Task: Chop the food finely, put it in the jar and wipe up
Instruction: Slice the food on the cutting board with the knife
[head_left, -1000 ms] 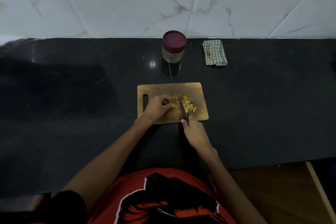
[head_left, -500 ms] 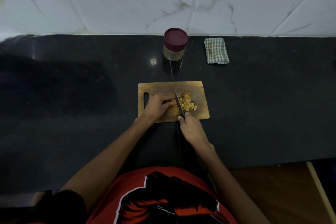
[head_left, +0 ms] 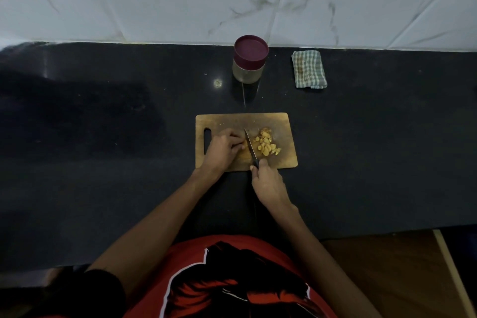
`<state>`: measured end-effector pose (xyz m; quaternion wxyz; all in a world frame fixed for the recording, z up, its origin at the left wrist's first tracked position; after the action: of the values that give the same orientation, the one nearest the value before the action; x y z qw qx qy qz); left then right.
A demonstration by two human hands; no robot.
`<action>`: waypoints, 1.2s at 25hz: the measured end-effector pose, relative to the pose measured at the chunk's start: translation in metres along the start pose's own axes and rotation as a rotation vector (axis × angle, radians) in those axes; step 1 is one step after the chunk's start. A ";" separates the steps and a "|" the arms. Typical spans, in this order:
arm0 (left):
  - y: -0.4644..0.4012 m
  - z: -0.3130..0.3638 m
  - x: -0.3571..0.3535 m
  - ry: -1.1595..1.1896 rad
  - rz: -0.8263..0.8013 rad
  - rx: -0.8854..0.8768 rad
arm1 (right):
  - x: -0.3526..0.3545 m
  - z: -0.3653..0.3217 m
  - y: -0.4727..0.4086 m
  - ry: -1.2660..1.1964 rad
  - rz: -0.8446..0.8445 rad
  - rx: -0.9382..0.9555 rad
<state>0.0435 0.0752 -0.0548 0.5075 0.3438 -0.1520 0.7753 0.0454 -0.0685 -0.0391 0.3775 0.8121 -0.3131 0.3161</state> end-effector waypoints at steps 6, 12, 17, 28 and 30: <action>0.003 -0.007 0.000 0.102 0.058 -0.028 | -0.005 -0.006 0.002 0.025 0.013 0.000; 0.000 -0.009 -0.001 0.114 0.027 -0.042 | 0.001 -0.011 -0.007 0.024 -0.054 -0.070; 0.001 -0.010 -0.002 0.100 0.035 -0.078 | 0.007 -0.018 -0.022 0.026 -0.076 -0.086; 0.002 -0.009 -0.003 0.092 0.082 -0.025 | -0.009 -0.011 -0.004 0.049 -0.059 -0.084; 0.001 -0.010 -0.002 0.108 0.070 -0.019 | -0.012 0.000 0.011 0.032 -0.074 -0.087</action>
<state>0.0392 0.0793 -0.0632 0.4910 0.2911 -0.1438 0.8084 0.0299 -0.0704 -0.0437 0.4288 0.8008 -0.2903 0.3011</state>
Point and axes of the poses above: each hand's wrist, its own y-axis away from the middle knuckle, its own x-axis out of the back of the hand, z = x × y, the point moved 5 cm from there along -y, towards the middle knuckle, and after that the axes turned 9 degrees about x, right-handed, at the moved point
